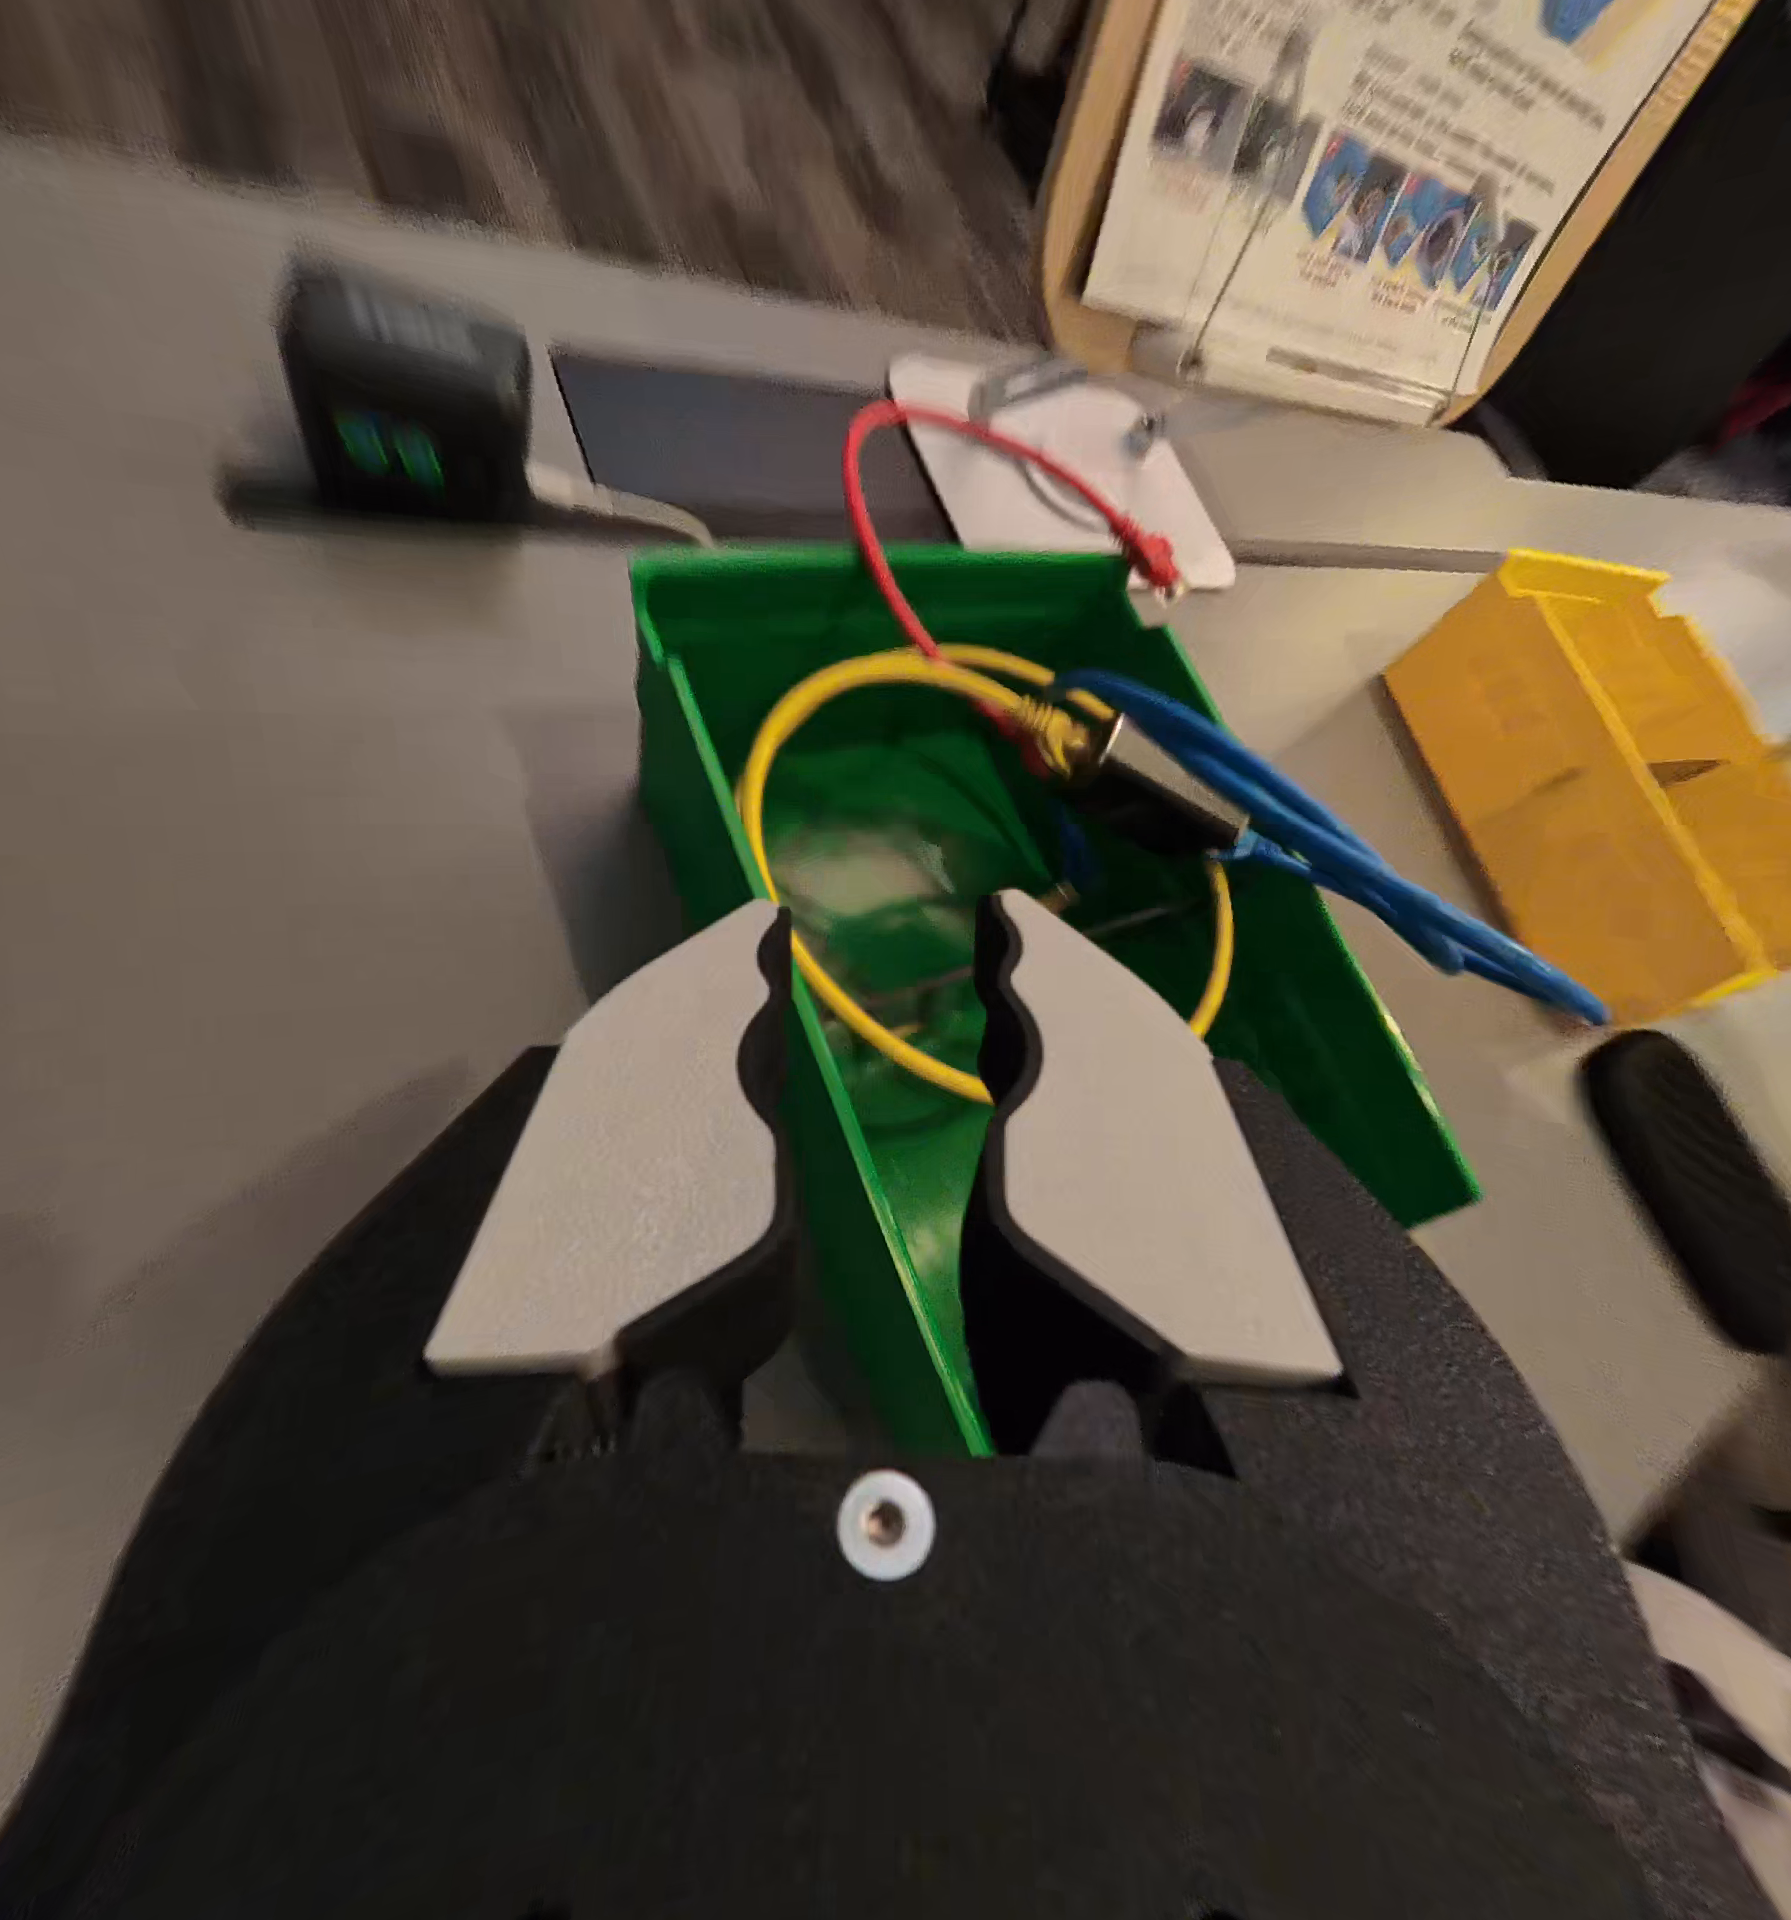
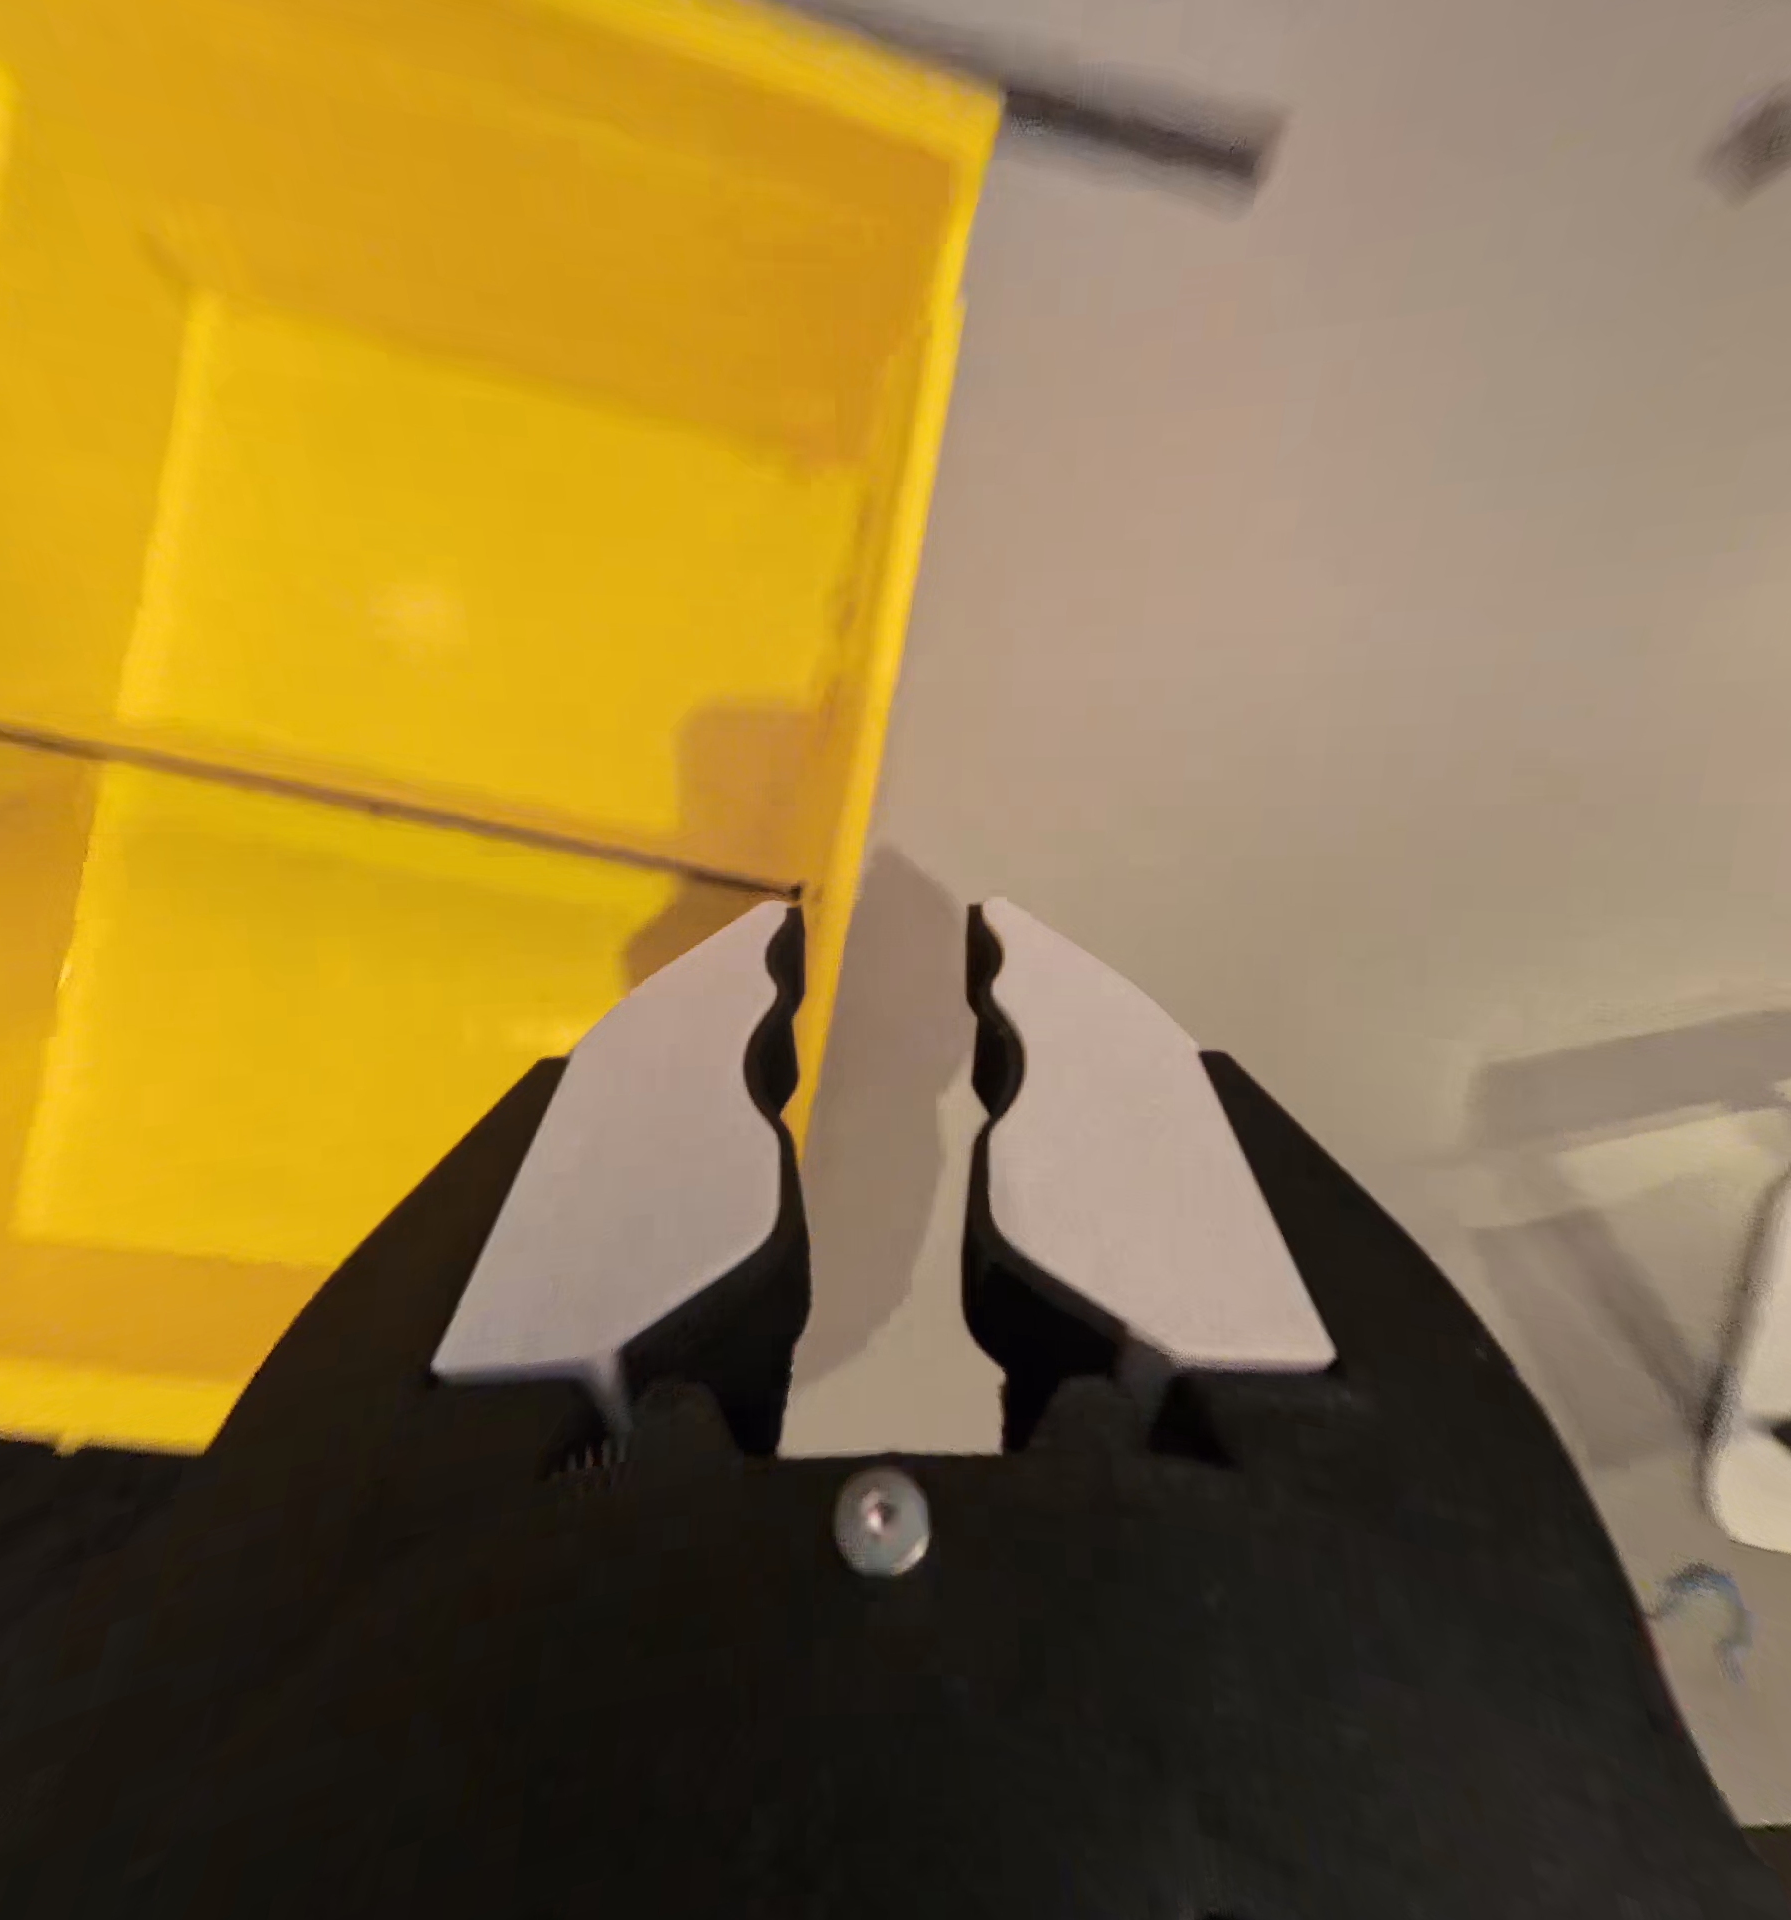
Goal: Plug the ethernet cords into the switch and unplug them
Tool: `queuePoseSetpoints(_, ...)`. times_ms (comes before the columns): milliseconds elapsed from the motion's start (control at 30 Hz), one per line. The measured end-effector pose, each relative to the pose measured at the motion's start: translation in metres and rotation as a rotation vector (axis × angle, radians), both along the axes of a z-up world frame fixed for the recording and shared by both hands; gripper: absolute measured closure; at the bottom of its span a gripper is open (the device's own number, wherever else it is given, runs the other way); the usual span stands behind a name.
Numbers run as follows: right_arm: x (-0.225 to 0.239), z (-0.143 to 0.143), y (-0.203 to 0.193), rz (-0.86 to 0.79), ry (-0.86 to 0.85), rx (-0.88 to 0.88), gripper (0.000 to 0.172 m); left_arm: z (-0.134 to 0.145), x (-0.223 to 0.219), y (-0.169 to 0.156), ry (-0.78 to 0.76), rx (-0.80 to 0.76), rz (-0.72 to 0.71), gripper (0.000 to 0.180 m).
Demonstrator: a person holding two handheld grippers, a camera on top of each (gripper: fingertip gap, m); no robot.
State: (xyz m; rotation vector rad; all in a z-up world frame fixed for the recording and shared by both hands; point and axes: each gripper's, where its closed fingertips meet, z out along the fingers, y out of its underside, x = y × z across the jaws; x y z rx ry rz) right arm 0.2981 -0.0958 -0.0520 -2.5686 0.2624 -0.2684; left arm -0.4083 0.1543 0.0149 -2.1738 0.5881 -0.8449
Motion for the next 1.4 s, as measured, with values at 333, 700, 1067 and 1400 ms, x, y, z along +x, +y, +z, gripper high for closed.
queuePoseSetpoints(333,0.001,0.099,-0.009,-0.143,-0.752,0.372,0.125,-0.051,0.018,-0.046,0.424,-0.041,0.01,0.127)
queuePoseSetpoints(700,-0.025,0.037,-0.003,-0.045,-0.452,0.268,0.124,-0.085,-0.009,-0.051,0.702,-0.087,0.092,0.135)
queuePoseSetpoints(1067,-0.02,-0.043,-0.04,-0.021,-0.091,-0.072,0.138,-0.115,-0.01,-0.05,0.746,-0.158,0.06,0.165)
queuePoseSetpoints(1400,-0.031,-0.054,-0.036,-0.049,0.224,-0.054,0.167,-0.115,-0.012,-0.043,0.553,-0.221,0.134,0.178)
